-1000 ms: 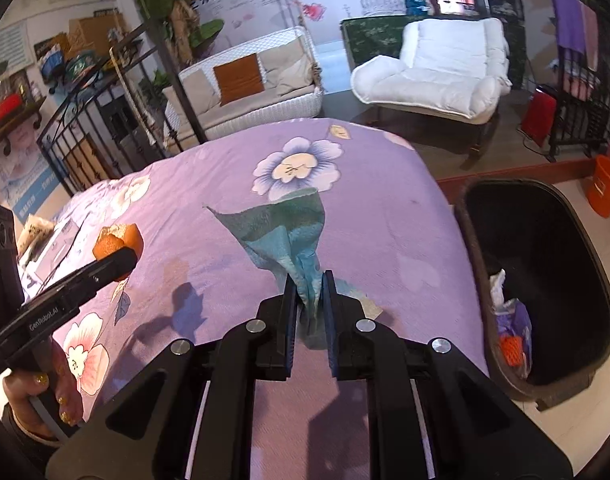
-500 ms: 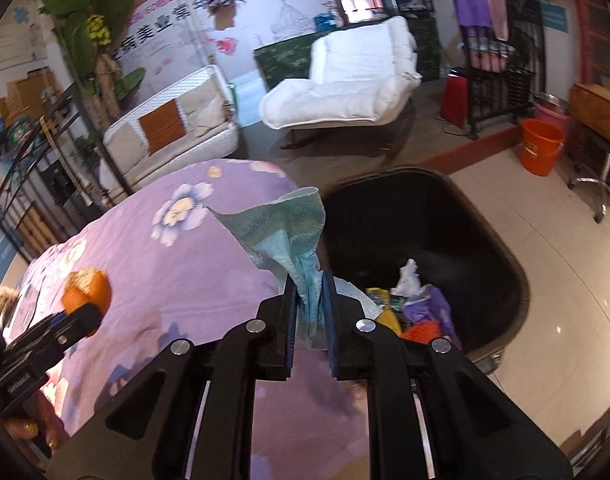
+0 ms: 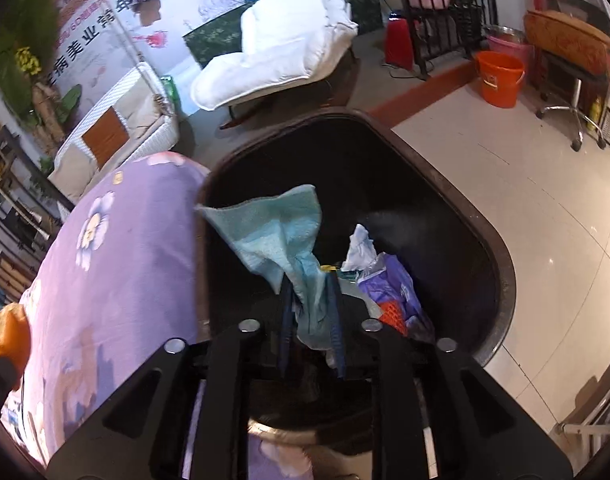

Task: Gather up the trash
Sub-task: 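Carry the orange peel and green cloth over the black bin, then open the right tool to drop the cloth while the left tool releases the peel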

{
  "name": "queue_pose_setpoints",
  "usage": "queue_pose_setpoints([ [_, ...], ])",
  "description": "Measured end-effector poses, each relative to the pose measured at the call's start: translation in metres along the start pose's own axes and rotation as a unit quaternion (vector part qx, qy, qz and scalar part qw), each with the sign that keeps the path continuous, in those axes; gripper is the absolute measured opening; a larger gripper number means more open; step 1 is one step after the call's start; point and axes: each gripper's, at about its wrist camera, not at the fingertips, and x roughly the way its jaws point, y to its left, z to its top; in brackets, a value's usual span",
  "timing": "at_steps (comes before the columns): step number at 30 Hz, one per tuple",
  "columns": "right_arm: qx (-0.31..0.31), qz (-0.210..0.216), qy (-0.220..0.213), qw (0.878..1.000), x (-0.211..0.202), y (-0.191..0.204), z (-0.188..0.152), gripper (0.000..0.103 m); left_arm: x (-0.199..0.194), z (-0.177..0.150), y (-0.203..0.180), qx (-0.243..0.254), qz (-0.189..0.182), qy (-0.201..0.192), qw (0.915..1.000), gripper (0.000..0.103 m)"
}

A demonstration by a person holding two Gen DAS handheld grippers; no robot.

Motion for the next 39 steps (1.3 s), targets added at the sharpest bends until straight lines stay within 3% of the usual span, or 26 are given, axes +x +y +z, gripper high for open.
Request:
queue_pose_setpoints([
  [2, -0.004, -0.01, 0.002, 1.0, 0.006, 0.001, -0.001, 0.053, 0.004, 0.001, -0.005, 0.006, -0.004, 0.004, 1.0, 0.033],
  [7, -0.007, -0.005, -0.01, 1.0, -0.001, 0.004, -0.008, 0.058, 0.016, 0.004, -0.015, 0.018, -0.011, 0.014, 0.9997, 0.033],
  [11, -0.013, -0.015, -0.049, 0.999, -0.028, 0.003, -0.015, 0.064, 0.032, 0.011, -0.025, 0.025, -0.02, 0.025, 0.9992, 0.033],
  [24, 0.0, -0.045, -0.104, 0.994, -0.094, -0.029, -0.039, 0.065, 0.093, 0.024, -0.058, 0.047, -0.052, 0.073, 0.9949, 0.033],
  [31, 0.018, -0.061, -0.114, 0.991, -0.108, -0.048, -0.045, 0.066, 0.117, 0.025, -0.071, 0.06, -0.051, 0.094, 0.9924, 0.033],
  [36, 0.03, -0.073, -0.122, 0.989, -0.115, -0.055, -0.05, 0.072, 0.137, 0.024, -0.079, 0.07, -0.043, 0.117, 0.9897, 0.033],
  [39, 0.034, -0.08, -0.12, 0.989, -0.116, -0.058, -0.053, 0.073, 0.149, 0.025, -0.083, 0.078, -0.038, 0.133, 0.9873, 0.042],
])
